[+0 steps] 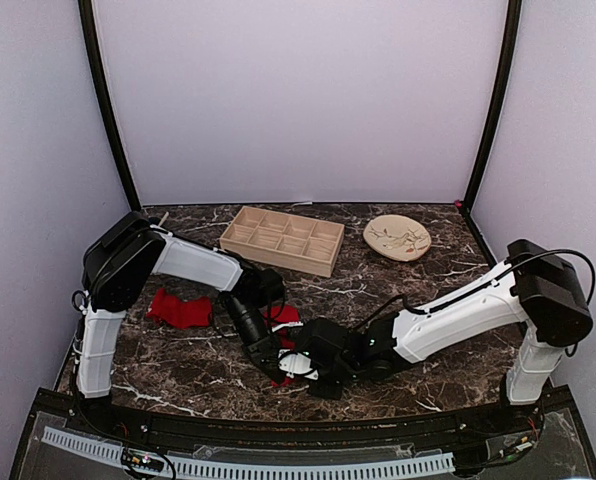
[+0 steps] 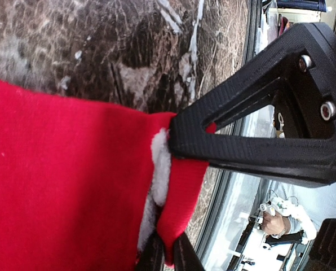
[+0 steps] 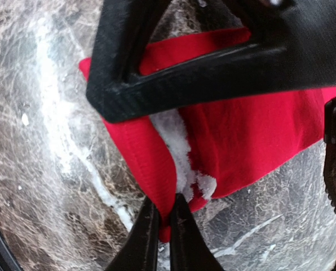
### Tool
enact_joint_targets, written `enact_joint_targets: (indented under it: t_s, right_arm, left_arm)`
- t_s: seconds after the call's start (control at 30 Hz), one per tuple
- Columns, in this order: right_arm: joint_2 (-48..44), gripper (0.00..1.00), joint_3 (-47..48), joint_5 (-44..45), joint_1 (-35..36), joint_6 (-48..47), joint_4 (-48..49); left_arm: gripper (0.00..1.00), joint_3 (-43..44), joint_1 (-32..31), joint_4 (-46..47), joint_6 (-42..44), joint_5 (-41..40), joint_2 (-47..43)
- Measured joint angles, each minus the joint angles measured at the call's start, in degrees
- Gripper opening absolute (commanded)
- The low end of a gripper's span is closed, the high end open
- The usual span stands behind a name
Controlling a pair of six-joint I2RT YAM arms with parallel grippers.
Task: Roll the socks
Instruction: Roll the sock at the center of the board.
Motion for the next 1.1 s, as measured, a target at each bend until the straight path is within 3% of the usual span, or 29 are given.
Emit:
enact_joint_targets:
  t_s: [0.5, 1.1]
  right_arm:
    - [0.04, 0.0, 0.13, -3.39, -0.48, 1.55, 0.04]
    - [-2.51, 0.0, -3.37, -4.09, -0.46, 7.56, 2.47]
  left_arm:
    - [0.21, -3.02, -0.02, 2.21, -3.58, -1.46, -2.95]
    - [0.22, -5.11, 0.7, 4.81, -5.66, -2.58, -4.76]
